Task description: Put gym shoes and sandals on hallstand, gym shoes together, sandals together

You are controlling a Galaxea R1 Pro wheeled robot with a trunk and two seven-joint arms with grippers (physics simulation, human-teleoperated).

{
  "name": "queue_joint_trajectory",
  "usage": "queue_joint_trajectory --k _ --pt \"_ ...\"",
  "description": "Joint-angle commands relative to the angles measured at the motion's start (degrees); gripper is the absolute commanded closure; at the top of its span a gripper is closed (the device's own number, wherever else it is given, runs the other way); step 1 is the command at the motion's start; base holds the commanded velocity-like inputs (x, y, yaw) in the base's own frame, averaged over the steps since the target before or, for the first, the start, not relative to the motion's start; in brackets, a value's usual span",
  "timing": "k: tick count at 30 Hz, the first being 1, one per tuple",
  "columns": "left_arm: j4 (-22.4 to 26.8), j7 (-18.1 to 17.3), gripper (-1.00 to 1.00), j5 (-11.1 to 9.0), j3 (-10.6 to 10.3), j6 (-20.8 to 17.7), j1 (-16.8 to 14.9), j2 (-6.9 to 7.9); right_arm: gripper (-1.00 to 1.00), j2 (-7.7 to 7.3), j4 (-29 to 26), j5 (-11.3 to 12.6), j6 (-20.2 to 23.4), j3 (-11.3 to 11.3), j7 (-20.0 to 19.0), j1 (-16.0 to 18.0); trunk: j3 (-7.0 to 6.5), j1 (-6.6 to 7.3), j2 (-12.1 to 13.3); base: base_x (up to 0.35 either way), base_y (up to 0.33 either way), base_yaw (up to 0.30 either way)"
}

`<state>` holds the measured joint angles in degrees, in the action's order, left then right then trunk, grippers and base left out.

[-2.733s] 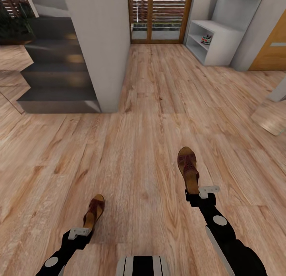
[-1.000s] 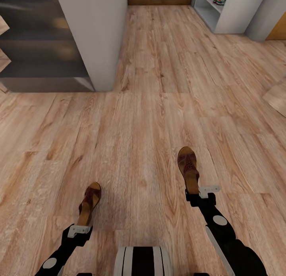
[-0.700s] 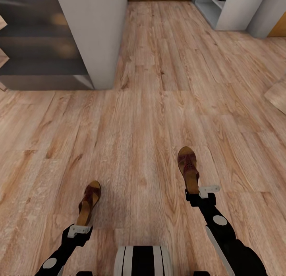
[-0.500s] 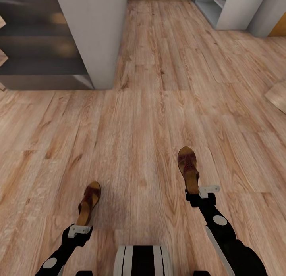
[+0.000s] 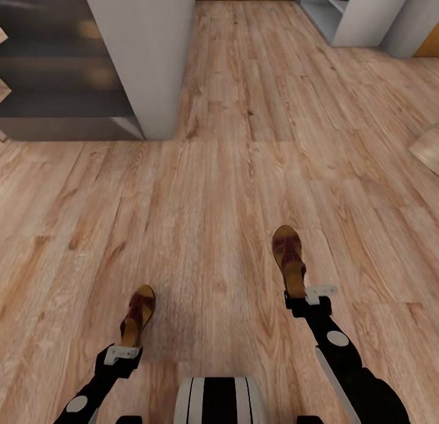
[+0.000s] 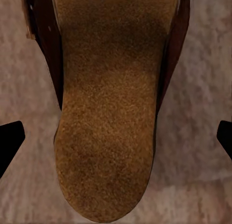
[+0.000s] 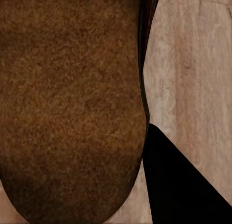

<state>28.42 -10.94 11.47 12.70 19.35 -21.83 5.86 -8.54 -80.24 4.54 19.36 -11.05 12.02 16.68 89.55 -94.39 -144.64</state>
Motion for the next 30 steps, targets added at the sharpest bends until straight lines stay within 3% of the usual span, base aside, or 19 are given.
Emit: queue_joint_trajectory --k 1,27,30 --pt "-0.04 -0.40 -1.00 0.54 0.48 0.25 -0.01 -0.06 1.00 -0.08 -0.09 0.64 0.24 -0.20 0.63 0.02 0.03 -0.01 -0.01 0.138 0.096 0.000" --pt "0.04 -0.36 -1.00 0.66 0.48 0.44 0.03 -0.06 1.00 -0.14 -0.18 0.64 0.24 -0.20 0.63 0.02 0.03 -0.01 -0.01 0.039 0.008 0.000" --pt "-0.02 -0.45 -1.00 0.66 0.48 0.43 0.03 -0.06 1.00 -0.15 -0.18 0.64 0.24 -0.20 0.63 0.05 0.71 -0.09 -0.05 0.000 0.000 0.000"
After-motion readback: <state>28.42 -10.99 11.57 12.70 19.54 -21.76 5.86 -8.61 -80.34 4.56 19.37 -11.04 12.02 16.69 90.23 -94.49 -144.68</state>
